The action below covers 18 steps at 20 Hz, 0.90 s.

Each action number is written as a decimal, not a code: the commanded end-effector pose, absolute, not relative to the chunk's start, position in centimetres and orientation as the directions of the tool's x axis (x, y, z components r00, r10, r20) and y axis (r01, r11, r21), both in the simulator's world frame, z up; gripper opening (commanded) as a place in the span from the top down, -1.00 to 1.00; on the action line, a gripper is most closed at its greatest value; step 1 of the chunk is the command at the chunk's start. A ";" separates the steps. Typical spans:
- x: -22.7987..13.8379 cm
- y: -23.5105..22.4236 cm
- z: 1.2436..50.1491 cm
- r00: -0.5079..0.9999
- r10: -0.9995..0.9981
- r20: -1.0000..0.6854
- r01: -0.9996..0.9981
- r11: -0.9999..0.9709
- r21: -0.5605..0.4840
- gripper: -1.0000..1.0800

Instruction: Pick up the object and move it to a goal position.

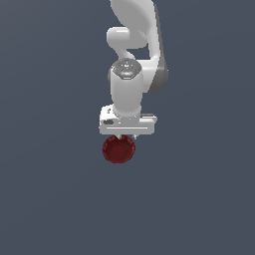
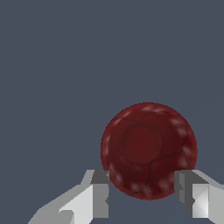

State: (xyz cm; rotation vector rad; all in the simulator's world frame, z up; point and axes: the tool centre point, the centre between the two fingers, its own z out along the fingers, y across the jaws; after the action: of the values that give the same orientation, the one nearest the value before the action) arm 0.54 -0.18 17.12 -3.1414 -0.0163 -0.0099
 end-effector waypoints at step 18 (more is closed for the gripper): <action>2.5 -0.6 15.1 0.974 -0.215 -0.072 -0.212 -0.976 0.054 -0.23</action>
State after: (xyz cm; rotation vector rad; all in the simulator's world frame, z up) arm 2.28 -0.51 15.38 -3.1641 0.2908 0.1045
